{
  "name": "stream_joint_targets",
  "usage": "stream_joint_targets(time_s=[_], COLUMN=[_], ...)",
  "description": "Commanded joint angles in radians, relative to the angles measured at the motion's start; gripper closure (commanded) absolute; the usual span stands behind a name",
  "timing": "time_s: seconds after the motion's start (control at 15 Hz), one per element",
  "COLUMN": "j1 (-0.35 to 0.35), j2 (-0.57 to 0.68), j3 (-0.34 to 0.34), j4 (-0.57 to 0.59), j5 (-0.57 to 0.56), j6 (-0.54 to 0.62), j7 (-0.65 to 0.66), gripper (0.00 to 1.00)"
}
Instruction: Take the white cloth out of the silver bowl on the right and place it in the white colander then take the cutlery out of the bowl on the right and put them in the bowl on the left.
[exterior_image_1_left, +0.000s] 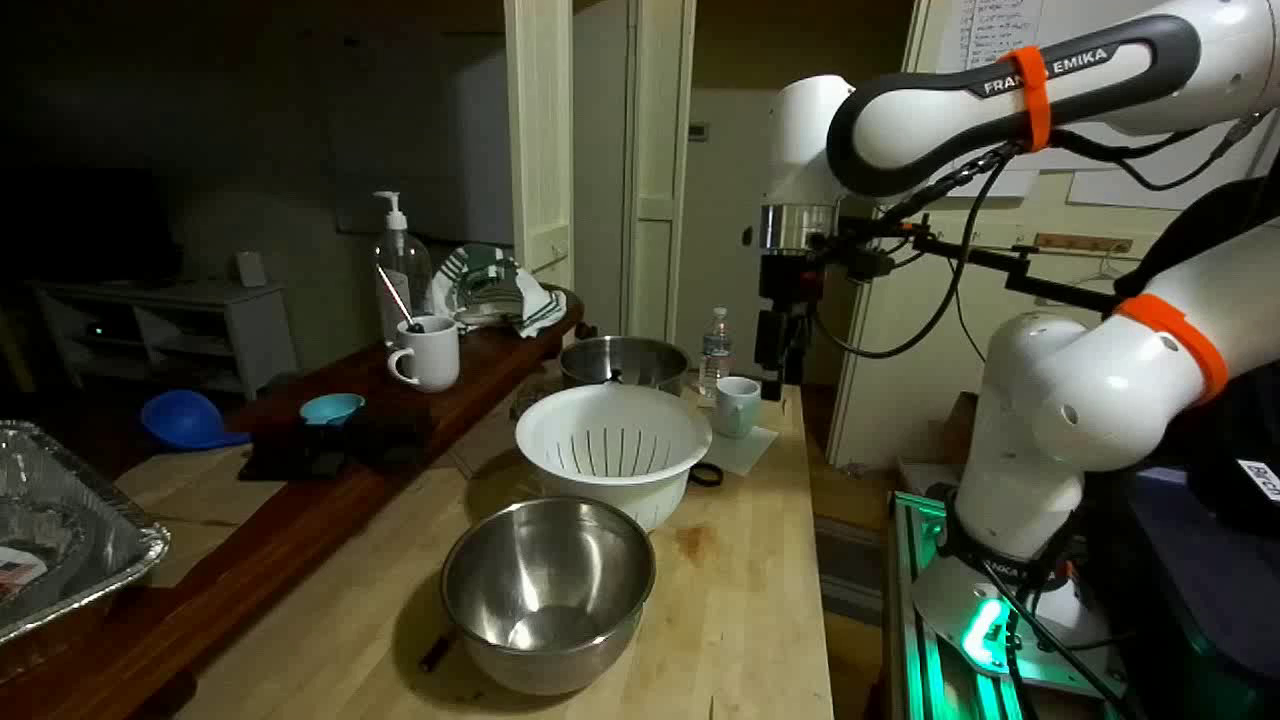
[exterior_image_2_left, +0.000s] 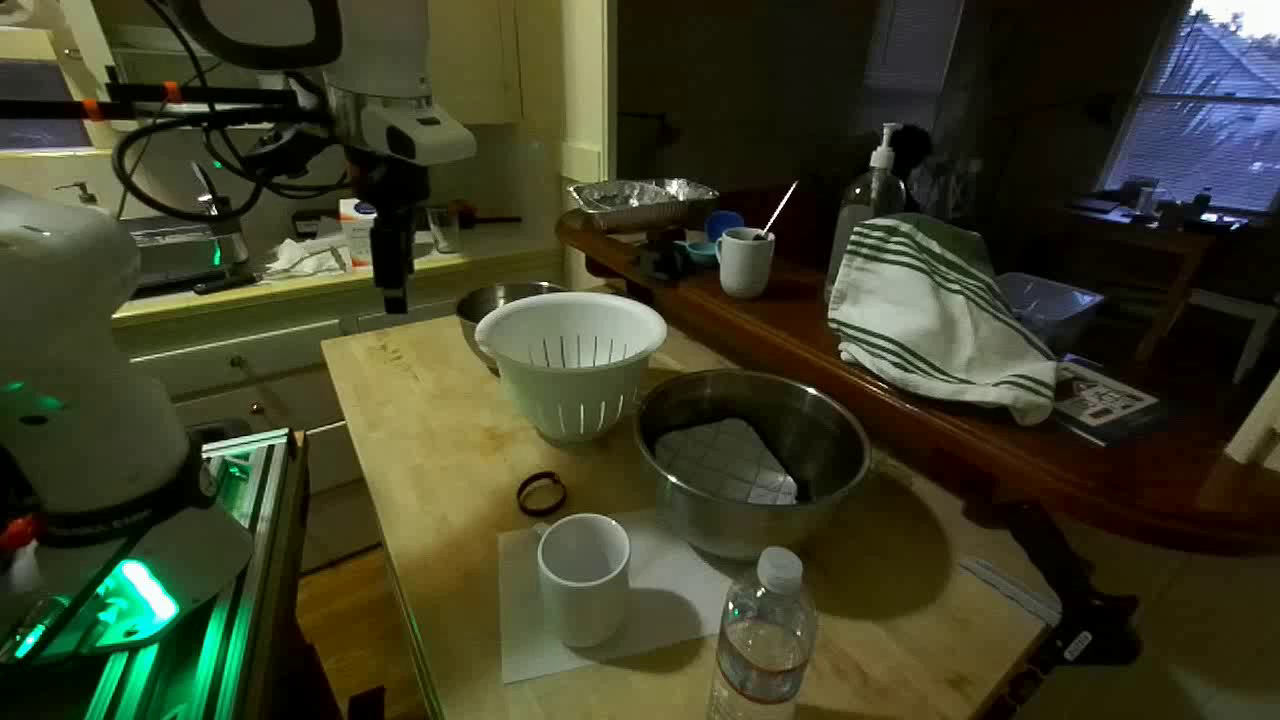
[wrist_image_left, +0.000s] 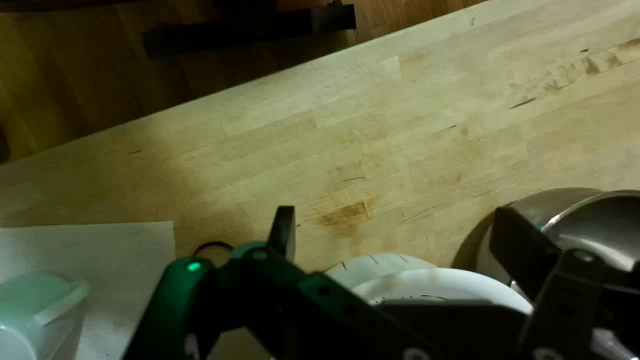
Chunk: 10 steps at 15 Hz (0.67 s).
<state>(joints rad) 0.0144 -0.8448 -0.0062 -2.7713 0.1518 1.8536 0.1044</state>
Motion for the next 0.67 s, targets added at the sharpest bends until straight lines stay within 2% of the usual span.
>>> stream_joint_targets(time_s=[0.0,0.47,0.6], j1=[-0.01,-0.009,-0.051], j2=[0.001,0.011,0.032], j3=[0.008,0.008,0.037], j4=[-0.01,-0.028,0.009], j5=[0.006,0.005,-0.113], j6=[-0.003,-0.003,-0.01], j7=[-0.006,-0.006,-0.013], gripper=[0.0,0.0,0.0])
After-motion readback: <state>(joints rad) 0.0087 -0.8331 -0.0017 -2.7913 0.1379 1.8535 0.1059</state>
